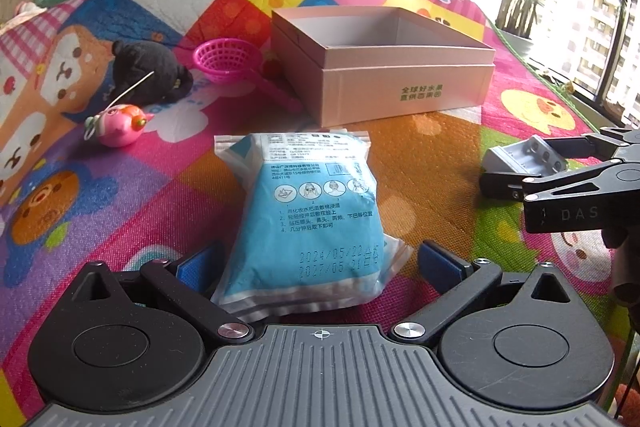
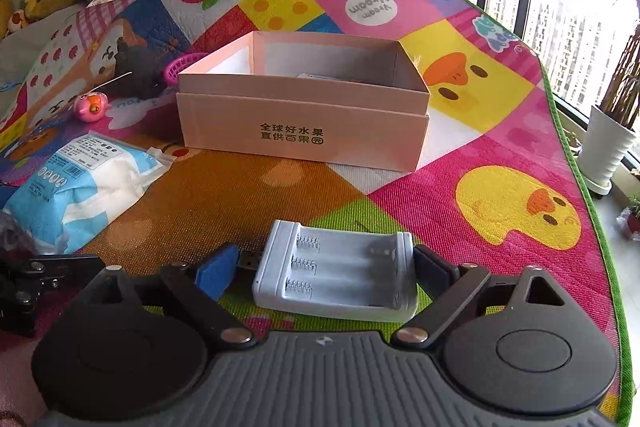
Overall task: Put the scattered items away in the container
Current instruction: 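Lift the blue bag with the left gripper while the right holds the charger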
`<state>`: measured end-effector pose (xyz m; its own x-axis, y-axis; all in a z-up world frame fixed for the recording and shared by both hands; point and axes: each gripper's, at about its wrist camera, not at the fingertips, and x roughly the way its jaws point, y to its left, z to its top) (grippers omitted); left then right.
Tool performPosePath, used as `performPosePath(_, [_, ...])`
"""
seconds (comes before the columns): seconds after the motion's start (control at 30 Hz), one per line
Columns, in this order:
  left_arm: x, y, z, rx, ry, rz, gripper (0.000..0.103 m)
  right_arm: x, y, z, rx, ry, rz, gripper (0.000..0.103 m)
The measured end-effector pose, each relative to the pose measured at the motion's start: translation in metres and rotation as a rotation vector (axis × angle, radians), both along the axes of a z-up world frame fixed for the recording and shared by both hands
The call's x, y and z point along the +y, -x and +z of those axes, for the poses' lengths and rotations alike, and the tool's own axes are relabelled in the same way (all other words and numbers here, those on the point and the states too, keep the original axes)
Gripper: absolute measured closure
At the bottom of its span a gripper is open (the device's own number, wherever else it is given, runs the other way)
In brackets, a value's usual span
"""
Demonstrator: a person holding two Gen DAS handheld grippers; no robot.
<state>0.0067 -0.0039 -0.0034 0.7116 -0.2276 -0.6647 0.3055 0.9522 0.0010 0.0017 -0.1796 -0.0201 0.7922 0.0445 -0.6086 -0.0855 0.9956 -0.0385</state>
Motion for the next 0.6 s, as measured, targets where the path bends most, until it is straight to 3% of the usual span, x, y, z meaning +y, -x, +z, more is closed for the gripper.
performPosePath(0.37, [-0.0009,-0.0024,0.0014,0.029,-0.010,-0.004,0.000,-0.0091,0.0004,-0.0029,-0.004,-0.065,-0.019,0.008])
performPosePath(0.6, [0.0026,-0.0049,0.0038,0.061,-0.019,-0.059,0.000,-0.0103,0.0002,-0.0032,-0.001,-0.076,-0.013,0.006])
